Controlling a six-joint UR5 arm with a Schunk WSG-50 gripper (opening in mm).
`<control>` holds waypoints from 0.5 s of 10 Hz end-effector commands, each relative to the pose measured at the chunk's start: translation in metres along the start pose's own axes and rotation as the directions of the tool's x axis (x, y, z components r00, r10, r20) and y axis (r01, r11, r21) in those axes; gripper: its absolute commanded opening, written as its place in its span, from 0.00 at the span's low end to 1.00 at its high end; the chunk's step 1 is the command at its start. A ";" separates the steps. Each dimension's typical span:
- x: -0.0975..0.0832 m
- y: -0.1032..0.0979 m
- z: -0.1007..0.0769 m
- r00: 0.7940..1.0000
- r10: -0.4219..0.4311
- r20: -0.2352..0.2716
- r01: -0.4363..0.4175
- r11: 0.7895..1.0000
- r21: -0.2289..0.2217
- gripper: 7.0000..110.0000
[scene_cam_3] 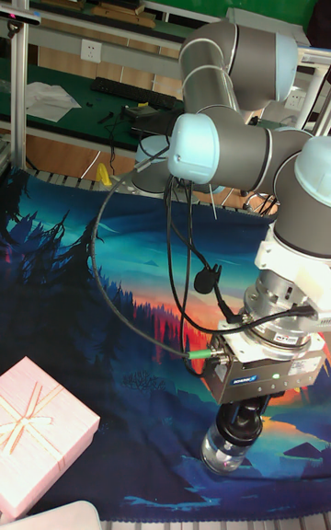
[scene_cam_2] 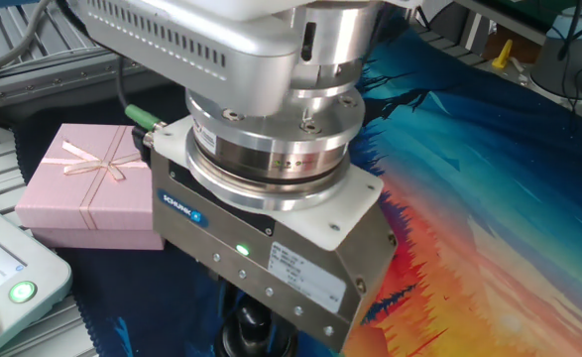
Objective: Screw the lid onto the jar
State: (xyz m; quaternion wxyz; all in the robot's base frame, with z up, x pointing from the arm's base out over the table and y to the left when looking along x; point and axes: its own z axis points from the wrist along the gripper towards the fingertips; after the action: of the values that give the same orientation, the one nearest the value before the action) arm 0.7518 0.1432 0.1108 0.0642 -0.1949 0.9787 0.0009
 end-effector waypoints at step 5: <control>-0.016 0.024 -0.007 0.899 -0.428 0.095 0.432 0.902 -0.023 0.36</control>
State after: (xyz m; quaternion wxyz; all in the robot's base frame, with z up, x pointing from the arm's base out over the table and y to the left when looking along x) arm 0.7527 0.1628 0.1133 0.0829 -0.3312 0.9398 0.0146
